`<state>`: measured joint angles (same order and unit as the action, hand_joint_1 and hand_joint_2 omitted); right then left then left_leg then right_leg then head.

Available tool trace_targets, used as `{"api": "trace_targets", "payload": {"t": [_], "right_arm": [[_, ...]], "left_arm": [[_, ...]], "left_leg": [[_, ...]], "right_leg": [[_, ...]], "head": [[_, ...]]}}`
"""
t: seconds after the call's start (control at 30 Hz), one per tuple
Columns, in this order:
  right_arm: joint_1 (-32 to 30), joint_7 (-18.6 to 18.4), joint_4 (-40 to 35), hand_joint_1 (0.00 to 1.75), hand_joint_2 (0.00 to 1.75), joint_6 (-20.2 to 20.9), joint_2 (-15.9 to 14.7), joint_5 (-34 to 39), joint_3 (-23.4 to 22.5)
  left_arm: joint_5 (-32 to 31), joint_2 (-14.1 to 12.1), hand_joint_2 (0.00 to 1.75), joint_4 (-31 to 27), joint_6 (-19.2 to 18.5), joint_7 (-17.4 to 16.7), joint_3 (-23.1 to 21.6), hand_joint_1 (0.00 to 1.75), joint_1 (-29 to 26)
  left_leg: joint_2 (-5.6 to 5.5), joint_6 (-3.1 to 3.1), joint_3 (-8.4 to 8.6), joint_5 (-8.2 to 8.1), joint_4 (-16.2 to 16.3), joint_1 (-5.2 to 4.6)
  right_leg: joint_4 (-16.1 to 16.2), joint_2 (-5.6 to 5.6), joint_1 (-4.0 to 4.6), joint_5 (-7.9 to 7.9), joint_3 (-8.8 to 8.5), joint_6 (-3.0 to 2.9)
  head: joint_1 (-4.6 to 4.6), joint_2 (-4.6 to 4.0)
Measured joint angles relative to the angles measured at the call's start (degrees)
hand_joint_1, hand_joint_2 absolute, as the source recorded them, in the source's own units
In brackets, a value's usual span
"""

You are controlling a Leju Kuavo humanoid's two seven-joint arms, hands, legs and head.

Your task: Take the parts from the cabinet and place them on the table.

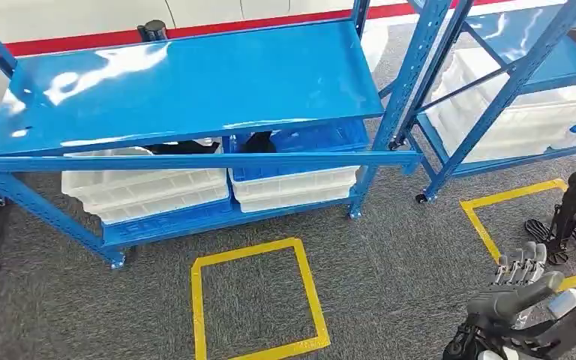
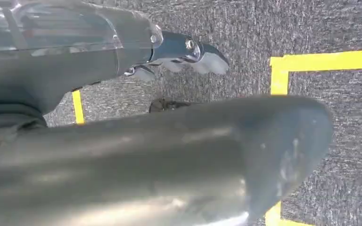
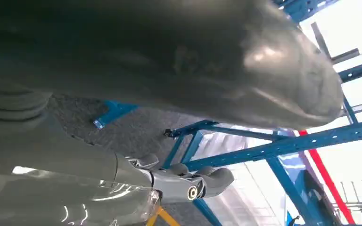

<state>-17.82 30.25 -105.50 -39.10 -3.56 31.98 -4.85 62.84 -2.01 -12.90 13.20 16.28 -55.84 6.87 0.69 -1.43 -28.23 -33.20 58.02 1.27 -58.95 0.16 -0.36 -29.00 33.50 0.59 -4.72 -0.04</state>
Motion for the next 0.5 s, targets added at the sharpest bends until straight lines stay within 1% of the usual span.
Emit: {"api": "trace_targets", "payload": {"t": [0.03,0.07,0.1,0.13,0.17,0.2,0.23,0.33,0.37,0.4,0.43,0.47,0.5], "right_arm": [[0.0,0.0,0.0,0.00,0.00,0.0,0.0,0.0,0.0],[0.0,0.0,0.0,0.00,0.00,0.0,0.0,0.0,0.0],[0.0,-0.4,0.0,0.00,0.00,0.0,0.1,-0.2,0.0],[0.0,-0.4,0.0,0.00,0.00,0.0,0.1,-0.3,0.0],[0.0,-0.5,0.0,0.00,0.00,0.0,0.1,-0.5,0.0],[0.1,-0.8,0.0,0.00,0.00,0.0,0.1,-0.8,0.0],[0.1,-0.9,0.0,0.00,0.00,0.0,0.1,-0.9,0.0],[0.2,-1.1,0.0,0.00,0.00,0.0,0.2,-1.4,0.0],[0.2,-1.4,0.1,0.00,0.00,0.0,0.2,-1.4,0.0],[0.2,-1.6,0.1,0.00,0.00,0.0,0.2,-1.4,0.0],[0.2,-1.8,0.0,0.00,0.00,0.0,0.2,-1.4,0.1],[0.4,-2.3,0.0,0.00,0.00,0.0,0.1,-0.9,0.3],[0.6,-2.8,0.1,0.00,0.00,0.0,-0.2,0.6,0.3]], "left_arm": [[0.0,0.0,0.00,0.0,0.0,0.0,0.0,0.00,0.0],[0.0,-0.1,0.00,0.0,0.1,0.0,0.0,0.00,0.0],[0.0,-0.1,0.00,0.0,0.2,-0.1,0.0,0.00,0.0],[0.1,-0.1,0.00,0.0,0.2,-0.1,0.0,0.00,0.0],[0.2,-0.1,0.00,0.0,0.2,-0.1,0.0,0.00,0.0],[0.2,-0.1,0.00,0.0,0.2,0.0,0.0,0.00,0.0],[0.2,-0.1,0.00,0.0,0.2,0.0,0.0,0.00,0.0],[0.2,-0.1,0.00,0.0,0.2,0.4,0.0,0.00,0.0],[0.3,-0.3,0.00,0.1,0.2,0.5,0.0,0.00,0.0],[0.3,-0.3,0.00,0.1,0.1,0.6,0.0,0.00,0.0],[0.4,0.0,0.00,0.1,0.1,0.8,0.0,0.00,0.0],[0.5,0.0,0.00,0.1,0.1,1.0,0.0,0.00,0.1],[0.6,-0.2,0.00,0.1,0.2,1.0,0.0,0.00,0.2]], "left_leg": [[0.00,-0.08,0.14,-0.02,0.0,-0.04],[-0.52,1.50,0.25,0.19,-0.1,-0.37],[-0.71,1.17,0.41,0.68,-0.1,-0.32],[-0.71,1.15,0.55,0.67,-0.4,-0.30],[-0.71,1.01,0.65,0.53,-0.6,-0.25],[-0.71,0.72,0.92,0.24,-1.1,-0.22],[-0.72,0.27,1.12,0.15,-1.3,-0.15],[-0.83,0.14,1.18,0.22,-1.4,-0.20],[-0.81,1.44,1.54,0.11,-2.0,-0.43],[-0.83,2.32,2.29,0.48,-3.4,-0.42],[-0.68,2.38,3.89,1.44,-5.2,0.06],[-0.82,2.48,4.64,1.82,-6.1,0.12],[-0.77,2.39,4.90,2.02,-6.3,0.28]], "right_leg": [[0.2,0.01,-0.01,0.04,-0.06,-0.06],[0.7,-0.11,-0.52,0.46,-0.25,1.27],[0.7,-0.12,-0.46,0.08,-0.43,0.69],[0.7,-0.12,-0.38,0.05,-0.50,0.65],[0.7,-0.13,-0.31,-0.07,-0.52,0.45],[0.7,-0.15,-0.24,-0.07,-0.49,0.45],[0.7,-0.18,-0.20,-0.07,-0.53,0.45],[0.7,-0.30,-0.23,-0.04,-0.83,0.45],[0.5,-0.75,-0.59,1.14,-1.05,1.07],[0.7,-0.75,-0.68,1.78,-1.76,1.66],[-1.2,-0.84,-0.66,1.00,-0.72,1.96],[-2.8,-0.43,-0.43,0.32,0.10,1.85],[-5.8,-0.11,-0.45,-1.40,1.83,1.95]], "head": [[0.02,0.00],[0.63,0.00],[1.46,0.00],[1.64,0.00],[1.81,0.00],[1.86,0.00],[1.86,0.00],[1.84,0.00],[1.77,0.00],[1.79,0.00],[2.01,0.00],[1.99,0.00],[1.73,0.00]]}}
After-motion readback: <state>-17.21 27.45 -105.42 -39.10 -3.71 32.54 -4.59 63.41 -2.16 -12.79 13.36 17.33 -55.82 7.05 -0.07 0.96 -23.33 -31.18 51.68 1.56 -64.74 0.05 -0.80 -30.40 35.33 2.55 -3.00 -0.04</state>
